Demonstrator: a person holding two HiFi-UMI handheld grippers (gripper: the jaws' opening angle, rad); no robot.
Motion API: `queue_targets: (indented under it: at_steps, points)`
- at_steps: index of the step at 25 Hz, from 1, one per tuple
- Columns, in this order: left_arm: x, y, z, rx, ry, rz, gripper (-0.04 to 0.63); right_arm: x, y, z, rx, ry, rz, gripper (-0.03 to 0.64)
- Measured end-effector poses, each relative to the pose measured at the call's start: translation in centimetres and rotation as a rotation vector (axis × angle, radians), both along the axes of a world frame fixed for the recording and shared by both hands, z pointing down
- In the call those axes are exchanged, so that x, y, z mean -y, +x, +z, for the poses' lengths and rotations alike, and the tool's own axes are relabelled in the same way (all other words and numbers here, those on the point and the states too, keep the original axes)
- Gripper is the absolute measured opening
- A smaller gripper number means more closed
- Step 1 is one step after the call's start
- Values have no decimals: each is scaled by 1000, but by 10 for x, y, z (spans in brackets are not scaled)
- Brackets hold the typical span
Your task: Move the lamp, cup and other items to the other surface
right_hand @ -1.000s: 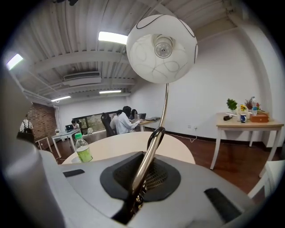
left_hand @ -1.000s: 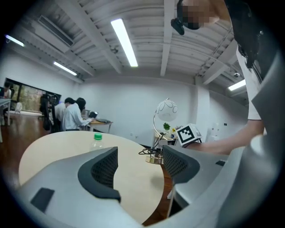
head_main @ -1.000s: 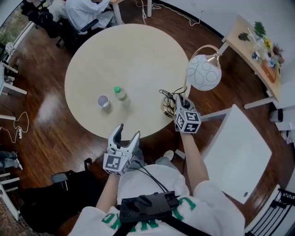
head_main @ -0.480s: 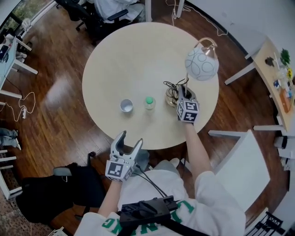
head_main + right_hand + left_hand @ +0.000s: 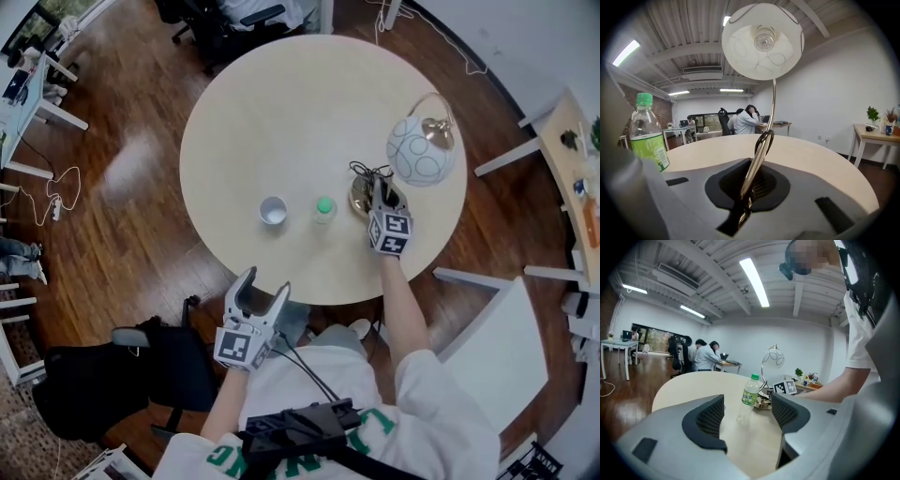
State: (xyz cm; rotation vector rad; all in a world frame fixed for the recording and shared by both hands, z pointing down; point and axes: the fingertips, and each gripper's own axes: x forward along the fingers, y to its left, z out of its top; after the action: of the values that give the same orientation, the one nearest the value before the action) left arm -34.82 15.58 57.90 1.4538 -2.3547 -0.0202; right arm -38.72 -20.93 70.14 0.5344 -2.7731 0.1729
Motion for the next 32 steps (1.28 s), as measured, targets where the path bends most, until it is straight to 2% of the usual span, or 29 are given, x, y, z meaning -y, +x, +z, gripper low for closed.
queue_targets:
  at_steps: [7,10,12,13,14,17,18,20,23,29,30,32]
  points:
    - [7,3,-1,17,-7,21,304,-31,11,24,-60,15,-67,17]
    - [4,4,0,23,-4,23,304,-25,8,25,-30,-52,-37,23]
    - [5,7,0,27,-1,26,304,-25,7,29,-43,-39,-58,30]
    - [6,8,-1,28,0,28,304,-29,9,32,-62,-15,-80,46]
    - [8,9,-3,30,1,32,304,-34,11,34,-81,4,-98,96]
    - [12,14,-8,44,30,62,304,-48,34,38,-87,-32,-77,302]
    - [15,16,-11,48,43,74,304,-50,46,37,-72,-60,-52,322]
    - [25,21,-21,41,61,97,304,-52,70,30,-39,-97,-13,322]
    - [42,32,-38,39,71,145,304,-58,103,-2,10,-90,16,322]
    - [82,61,-69,97,129,277,304,-61,181,-118,183,0,104,323]
    - [92,70,-79,101,152,306,304,-63,194,-136,212,8,112,329]
    - [109,82,-88,136,174,355,304,-66,222,-170,285,11,134,385]
